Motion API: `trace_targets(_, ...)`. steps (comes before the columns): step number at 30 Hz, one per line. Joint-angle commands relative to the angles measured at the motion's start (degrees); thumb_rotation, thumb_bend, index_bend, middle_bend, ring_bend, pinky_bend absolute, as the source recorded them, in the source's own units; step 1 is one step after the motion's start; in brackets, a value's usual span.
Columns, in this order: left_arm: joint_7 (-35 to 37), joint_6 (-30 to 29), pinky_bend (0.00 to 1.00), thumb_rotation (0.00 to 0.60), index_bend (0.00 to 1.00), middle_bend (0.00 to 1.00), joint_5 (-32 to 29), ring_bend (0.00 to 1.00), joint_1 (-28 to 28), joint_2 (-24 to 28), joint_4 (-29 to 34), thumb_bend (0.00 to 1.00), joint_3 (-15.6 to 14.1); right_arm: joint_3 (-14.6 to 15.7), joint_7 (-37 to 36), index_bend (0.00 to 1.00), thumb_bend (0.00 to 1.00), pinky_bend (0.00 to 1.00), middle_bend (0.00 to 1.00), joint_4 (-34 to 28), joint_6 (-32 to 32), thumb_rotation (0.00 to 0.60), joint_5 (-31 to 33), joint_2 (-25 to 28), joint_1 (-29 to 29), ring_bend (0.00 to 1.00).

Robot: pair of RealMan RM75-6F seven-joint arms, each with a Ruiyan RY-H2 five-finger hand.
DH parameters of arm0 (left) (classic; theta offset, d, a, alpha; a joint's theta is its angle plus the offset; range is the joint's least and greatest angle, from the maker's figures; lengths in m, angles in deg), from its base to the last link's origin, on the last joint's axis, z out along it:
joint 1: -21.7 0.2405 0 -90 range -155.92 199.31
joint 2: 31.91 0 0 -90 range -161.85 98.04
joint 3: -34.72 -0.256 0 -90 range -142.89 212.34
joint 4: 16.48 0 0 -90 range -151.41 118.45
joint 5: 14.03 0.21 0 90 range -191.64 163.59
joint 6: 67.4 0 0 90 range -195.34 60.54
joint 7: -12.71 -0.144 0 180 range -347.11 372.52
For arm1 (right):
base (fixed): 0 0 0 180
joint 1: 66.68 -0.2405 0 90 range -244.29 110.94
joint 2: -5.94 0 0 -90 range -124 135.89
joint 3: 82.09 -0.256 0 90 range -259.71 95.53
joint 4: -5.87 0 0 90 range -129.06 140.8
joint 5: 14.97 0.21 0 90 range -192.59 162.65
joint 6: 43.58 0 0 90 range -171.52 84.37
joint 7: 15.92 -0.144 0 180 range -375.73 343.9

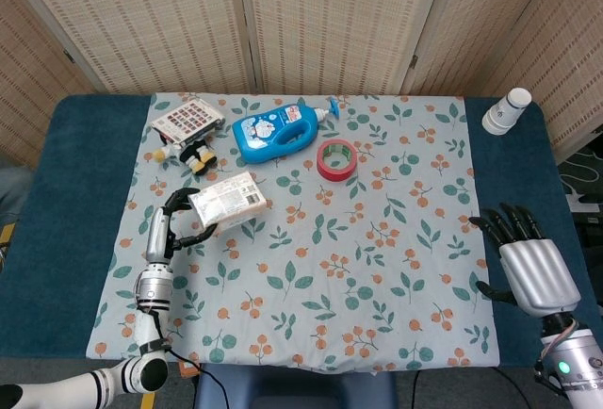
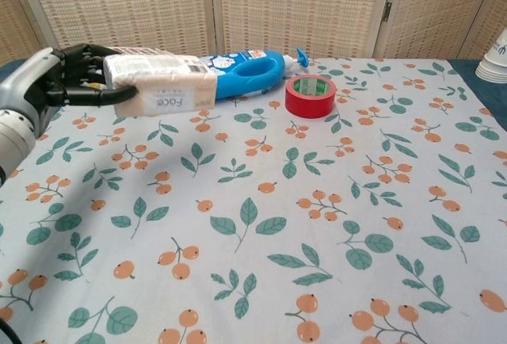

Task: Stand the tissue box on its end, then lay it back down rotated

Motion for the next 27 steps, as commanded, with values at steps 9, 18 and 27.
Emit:
trace_targets(9,3.4,4.0,0.3,0.6,0.42,0.53,2.5,0.31,3.0,-3.7,-7.7,0.19,-2.6,0.1,0.8,0.17,0.11,0.07,0.11,0.3,0.3,0.6,0.8,-0.5,-0.3,0.0)
trace_targets(18,4.6,5.2,0.3,0.6,0.42,0.53,3.9,0.31,3.7,-4.9,-10.7,0.19,-2.8,-0.1,1.1,0.17,0.11,0.07,0.11,0.3,0.0,0.6,1.2,-0.6,-0.4,0.0)
trace_targets(27,7.3,6.9,0.31,0.6,0.42,0.52,5.0,0.3,5.2,-6.0,-15.4,0.18,-2.9,-0.1,1.5,0.17,0.11,0.07,0.11,0.6,0.2,0.6,1.8,-1.1,-0.7,0.0)
